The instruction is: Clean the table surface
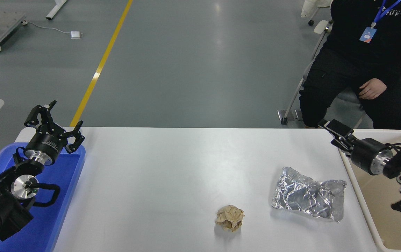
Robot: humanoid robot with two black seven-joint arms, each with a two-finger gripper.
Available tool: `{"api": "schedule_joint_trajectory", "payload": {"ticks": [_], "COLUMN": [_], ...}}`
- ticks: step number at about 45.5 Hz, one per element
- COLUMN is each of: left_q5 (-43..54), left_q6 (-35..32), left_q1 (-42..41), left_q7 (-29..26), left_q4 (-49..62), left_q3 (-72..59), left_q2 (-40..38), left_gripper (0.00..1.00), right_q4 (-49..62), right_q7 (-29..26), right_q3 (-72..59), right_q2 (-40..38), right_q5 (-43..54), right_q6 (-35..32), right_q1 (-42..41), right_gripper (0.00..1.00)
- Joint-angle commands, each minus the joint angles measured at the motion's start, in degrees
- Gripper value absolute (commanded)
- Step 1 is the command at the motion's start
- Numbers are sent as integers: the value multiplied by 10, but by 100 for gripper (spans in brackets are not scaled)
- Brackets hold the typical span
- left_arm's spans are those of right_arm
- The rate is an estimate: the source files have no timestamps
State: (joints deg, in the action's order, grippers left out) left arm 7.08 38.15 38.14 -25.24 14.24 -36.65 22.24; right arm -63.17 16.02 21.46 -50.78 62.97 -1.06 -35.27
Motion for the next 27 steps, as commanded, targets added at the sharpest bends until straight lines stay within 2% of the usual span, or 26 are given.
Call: {"api": "schedule_joint_trajectory", "payload": {"ticks": [1, 9, 19, 27], "left_q5": [-1, 0, -1, 0], "left_q6": [0, 0, 0, 0], "left_q1": [0, 0, 0, 0], "left_q7": [0, 0, 0, 0], "left_q4": [0, 0, 0, 0], "left_q3": [0, 0, 0, 0], "left_q2": [0, 0, 0, 0], "left_gripper": [100, 100, 100, 100], "right_q4": [-58, -75, -57, 7], "right_q7": [1, 0, -36, -57], "right_q3": [-92, -132, -142, -145], "right_q2": [-85, -81, -25, 29], "right_q5": [77, 152, 156, 151], "right_q6": [-37, -37, -37, -41], "right_q1": [-5, -4, -6, -13], "right_gripper": [100, 100, 99, 99]}}
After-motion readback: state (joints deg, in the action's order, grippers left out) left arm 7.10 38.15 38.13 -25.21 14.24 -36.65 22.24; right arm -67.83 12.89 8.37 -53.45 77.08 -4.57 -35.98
